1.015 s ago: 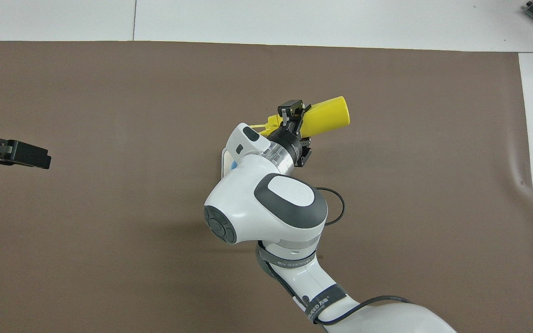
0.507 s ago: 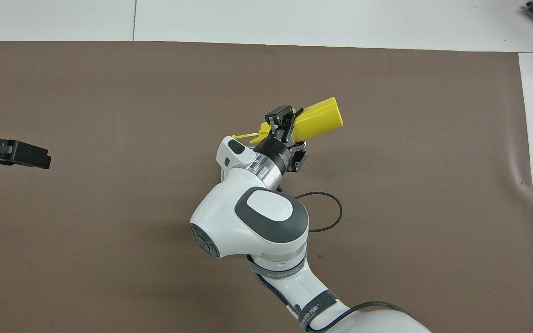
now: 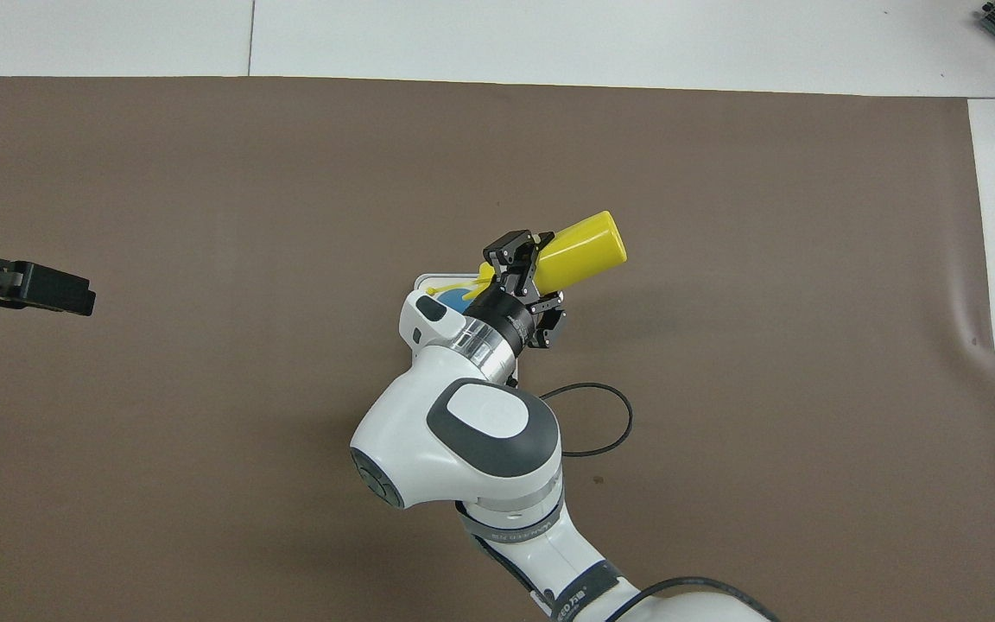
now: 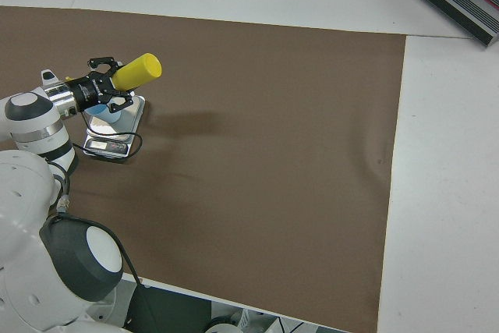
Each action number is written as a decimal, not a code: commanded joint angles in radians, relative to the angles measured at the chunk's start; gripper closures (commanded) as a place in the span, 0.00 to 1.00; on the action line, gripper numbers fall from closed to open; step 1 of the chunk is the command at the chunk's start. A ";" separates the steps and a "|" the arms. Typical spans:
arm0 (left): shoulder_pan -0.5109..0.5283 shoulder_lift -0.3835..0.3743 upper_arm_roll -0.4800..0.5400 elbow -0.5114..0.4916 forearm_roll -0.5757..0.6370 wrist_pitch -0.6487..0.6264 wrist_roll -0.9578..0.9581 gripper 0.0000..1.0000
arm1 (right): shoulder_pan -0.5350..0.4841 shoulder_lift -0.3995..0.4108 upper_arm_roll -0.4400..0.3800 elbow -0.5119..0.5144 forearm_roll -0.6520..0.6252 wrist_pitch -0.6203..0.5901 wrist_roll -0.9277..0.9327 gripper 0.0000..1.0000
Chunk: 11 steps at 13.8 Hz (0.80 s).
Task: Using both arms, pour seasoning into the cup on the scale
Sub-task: 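Tilt the bottle nozzle-down over the cup with the right gripper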
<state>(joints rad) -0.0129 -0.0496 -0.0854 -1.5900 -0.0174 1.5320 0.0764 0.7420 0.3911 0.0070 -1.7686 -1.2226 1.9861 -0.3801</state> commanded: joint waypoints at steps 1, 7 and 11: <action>0.017 -0.018 -0.010 -0.015 -0.013 -0.010 0.006 0.00 | 0.013 -0.055 0.004 -0.072 -0.072 -0.029 0.003 1.00; 0.017 -0.018 -0.010 -0.015 -0.013 -0.010 0.006 0.00 | 0.017 -0.069 0.004 -0.100 -0.087 -0.030 0.003 1.00; 0.017 -0.018 -0.010 -0.015 -0.013 -0.010 0.006 0.00 | 0.017 -0.072 0.005 -0.104 -0.089 -0.032 -0.054 1.00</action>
<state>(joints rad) -0.0129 -0.0496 -0.0854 -1.5900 -0.0174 1.5320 0.0764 0.7574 0.3556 0.0071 -1.8404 -1.2709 1.9699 -0.4061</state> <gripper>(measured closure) 0.000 0.458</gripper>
